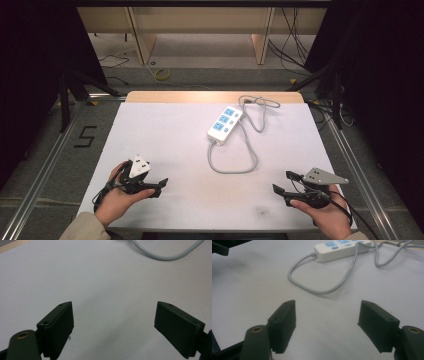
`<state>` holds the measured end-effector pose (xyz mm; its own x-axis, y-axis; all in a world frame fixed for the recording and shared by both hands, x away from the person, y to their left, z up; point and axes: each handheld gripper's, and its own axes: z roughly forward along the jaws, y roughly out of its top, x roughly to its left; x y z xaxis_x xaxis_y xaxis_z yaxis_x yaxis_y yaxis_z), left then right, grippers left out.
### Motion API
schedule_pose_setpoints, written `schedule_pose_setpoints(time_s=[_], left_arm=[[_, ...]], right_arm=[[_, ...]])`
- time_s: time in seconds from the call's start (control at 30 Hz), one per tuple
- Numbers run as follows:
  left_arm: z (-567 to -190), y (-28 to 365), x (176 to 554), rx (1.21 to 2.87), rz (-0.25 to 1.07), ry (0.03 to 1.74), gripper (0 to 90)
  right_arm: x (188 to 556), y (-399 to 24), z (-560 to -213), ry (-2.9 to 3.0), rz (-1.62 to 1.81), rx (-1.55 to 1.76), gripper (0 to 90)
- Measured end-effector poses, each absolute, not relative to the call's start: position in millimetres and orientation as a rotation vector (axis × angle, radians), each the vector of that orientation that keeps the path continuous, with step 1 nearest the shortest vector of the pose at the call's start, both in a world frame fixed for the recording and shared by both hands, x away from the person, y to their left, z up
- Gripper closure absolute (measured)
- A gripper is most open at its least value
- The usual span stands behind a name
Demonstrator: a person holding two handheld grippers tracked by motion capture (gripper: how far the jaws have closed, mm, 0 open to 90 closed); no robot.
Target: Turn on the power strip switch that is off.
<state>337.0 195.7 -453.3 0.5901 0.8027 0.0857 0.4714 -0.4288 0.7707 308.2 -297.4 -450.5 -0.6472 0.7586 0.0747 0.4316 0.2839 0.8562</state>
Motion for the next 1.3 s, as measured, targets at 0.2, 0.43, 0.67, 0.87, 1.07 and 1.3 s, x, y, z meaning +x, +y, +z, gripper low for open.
schedule_pose_setpoints(time_s=[0.2, 0.43, 0.67, 0.87, 1.07, 1.3], left_arm=[[-454, 195, 337, 2.112, 0.577, 0.998, 16.1], [-455, 195, 337, 2.127, 0.588, 0.994, 16.2], [-455, 197, 338, 2.133, 0.596, 1.0, 16.2], [-455, 196, 337, 2.138, 0.596, 0.993, 16.3], [-455, 196, 338, 2.135, 0.592, 0.993, 16.3], [-455, 196, 338, 2.134, 0.589, 0.996, 16.3]], right_arm=[[307, -297, -449, 2.201, 1.303, 1.074, 36.5], [306, -296, -447, 2.205, 1.286, 1.048, 56.5], [310, -297, -444, 2.199, 1.229, 1.016, 80.2], [313, -298, -438, 2.2, 1.174, 1.035, 90.0], [318, -298, -434, 2.199, 1.169, 1.056, 90.0], [325, -295, -433, 2.215, 1.165, 1.069, 90.0]])
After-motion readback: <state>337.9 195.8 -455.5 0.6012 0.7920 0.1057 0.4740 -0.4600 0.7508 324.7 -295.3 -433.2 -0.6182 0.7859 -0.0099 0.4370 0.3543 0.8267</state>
